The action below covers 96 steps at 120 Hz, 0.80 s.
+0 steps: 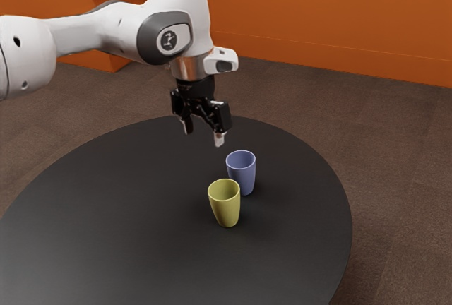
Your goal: Place the right cup onto the left cup
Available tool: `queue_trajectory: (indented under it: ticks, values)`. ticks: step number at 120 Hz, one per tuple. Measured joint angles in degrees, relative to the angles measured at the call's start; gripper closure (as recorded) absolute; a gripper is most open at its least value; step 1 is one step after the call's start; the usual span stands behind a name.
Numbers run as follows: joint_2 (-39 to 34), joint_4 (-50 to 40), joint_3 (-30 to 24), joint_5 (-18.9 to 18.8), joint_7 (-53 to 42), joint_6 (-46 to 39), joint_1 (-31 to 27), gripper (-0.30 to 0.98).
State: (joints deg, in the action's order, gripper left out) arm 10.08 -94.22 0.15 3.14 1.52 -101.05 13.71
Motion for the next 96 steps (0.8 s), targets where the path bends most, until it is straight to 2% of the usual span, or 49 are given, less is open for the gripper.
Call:
queue_trajectory:
  ticks: [67,96]
  values:
    - [4.3,-4.5,-3.1,0.3,6.4,-6.4,0.5,0.21]
    - [7.7,-4.8,-3.5,0.3,8.6,-9.6,0.8,0.26]
